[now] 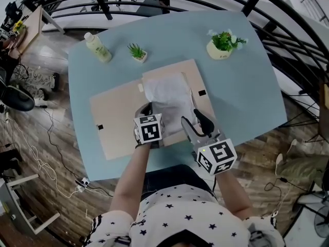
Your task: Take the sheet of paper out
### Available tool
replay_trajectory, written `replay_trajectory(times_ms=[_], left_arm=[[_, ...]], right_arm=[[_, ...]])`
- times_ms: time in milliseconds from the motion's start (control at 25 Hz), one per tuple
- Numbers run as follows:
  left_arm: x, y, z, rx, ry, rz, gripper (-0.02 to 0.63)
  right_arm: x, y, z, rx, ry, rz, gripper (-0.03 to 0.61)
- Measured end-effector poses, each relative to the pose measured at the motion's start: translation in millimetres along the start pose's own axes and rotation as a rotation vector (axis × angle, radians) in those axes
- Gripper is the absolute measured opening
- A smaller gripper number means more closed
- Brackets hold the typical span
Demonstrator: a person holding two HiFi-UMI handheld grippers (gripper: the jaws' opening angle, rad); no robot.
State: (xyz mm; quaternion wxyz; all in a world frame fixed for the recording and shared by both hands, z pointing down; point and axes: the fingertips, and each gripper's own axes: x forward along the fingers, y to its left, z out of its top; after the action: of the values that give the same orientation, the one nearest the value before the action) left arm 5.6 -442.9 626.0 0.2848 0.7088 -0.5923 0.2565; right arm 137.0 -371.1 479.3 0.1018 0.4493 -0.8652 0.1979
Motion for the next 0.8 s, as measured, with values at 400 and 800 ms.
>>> replay_trajectory(times_ms=[400,800], left_arm=[[-48,23,8,0.008,-0.088,0.024,0.000],[-119,42,1,-0.004,-0.199,0.030,0.001]], right_arm=[[-6,29,-5,-0.011,-0.006,0.016,0.184],[-32,83,-19,-0.029,-0.033,0.026,0.184]])
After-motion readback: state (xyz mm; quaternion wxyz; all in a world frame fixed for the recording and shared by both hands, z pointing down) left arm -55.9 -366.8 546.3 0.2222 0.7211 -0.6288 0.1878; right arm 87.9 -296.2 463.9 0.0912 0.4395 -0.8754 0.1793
